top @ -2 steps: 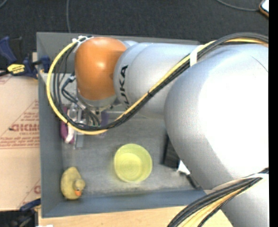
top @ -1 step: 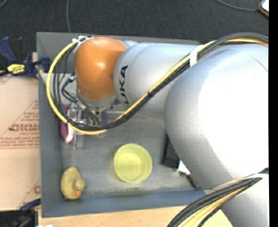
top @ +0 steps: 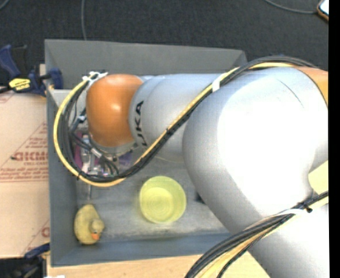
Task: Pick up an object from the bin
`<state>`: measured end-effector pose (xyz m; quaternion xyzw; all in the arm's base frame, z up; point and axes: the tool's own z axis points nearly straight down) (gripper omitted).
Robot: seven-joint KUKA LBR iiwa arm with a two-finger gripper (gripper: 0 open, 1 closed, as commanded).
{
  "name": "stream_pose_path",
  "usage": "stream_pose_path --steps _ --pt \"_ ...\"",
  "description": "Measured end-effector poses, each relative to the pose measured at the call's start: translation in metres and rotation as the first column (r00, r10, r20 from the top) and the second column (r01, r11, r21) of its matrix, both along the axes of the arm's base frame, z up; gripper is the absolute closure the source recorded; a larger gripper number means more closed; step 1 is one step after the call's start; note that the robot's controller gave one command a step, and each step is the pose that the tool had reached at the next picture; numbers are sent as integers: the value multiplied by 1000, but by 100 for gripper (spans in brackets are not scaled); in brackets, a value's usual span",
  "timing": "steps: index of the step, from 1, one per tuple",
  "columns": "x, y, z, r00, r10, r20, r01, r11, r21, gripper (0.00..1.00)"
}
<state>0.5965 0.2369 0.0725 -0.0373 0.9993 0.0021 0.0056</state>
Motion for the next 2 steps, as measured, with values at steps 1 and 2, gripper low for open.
stream_pose_path --steps 1,2 --pt "-6 -5 11 1000 31 4 -31 1000 0 0" --pt "-46 -11 2 960 -278 9 278 960 10 0"
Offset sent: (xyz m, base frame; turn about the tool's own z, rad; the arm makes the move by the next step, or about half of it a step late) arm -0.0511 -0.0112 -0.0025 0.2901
